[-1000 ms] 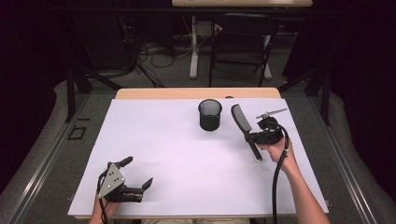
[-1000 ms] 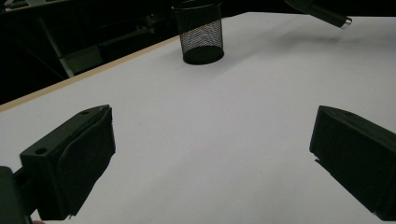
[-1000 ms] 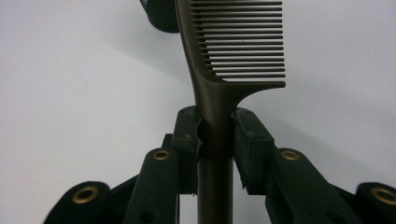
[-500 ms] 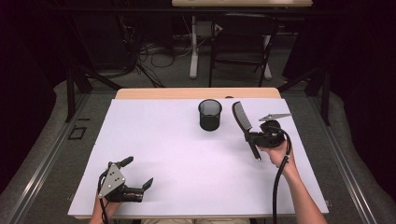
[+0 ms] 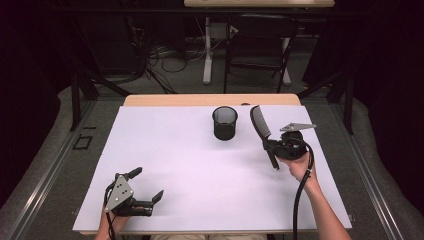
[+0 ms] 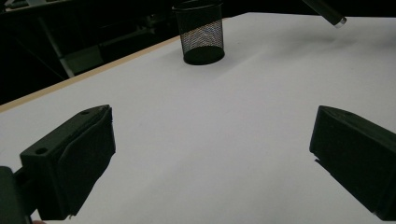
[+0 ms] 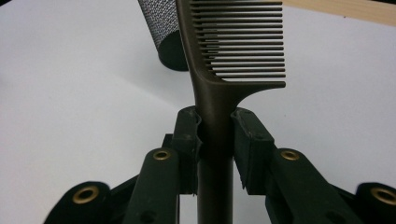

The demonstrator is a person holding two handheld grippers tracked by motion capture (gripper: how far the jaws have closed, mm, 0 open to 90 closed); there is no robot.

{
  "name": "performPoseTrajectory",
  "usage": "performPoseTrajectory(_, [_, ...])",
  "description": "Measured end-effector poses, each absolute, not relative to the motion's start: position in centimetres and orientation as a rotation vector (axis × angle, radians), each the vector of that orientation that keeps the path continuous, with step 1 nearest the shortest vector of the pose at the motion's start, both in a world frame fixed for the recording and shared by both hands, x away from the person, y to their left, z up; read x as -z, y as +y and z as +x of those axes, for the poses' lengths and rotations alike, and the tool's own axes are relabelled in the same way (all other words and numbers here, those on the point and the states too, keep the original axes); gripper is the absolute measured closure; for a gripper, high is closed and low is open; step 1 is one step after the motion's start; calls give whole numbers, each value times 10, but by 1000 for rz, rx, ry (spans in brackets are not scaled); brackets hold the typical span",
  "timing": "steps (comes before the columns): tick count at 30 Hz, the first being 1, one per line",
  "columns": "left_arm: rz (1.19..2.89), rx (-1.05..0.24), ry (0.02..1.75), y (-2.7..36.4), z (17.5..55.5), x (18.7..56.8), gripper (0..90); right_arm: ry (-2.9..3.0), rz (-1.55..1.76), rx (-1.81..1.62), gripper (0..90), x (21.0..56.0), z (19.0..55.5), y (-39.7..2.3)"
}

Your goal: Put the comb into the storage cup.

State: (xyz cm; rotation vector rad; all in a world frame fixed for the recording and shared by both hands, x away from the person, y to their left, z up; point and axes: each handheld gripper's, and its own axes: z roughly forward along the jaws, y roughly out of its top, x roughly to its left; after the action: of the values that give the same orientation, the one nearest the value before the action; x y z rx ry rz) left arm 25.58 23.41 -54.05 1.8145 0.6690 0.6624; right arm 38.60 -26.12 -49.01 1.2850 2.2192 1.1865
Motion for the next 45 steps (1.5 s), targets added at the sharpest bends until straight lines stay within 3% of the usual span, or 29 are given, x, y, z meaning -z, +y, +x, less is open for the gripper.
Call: performPoseTrajectory(45, [1821,-661,663,233,257,541,4,2069,1148,-1281,724,481,382,-237])
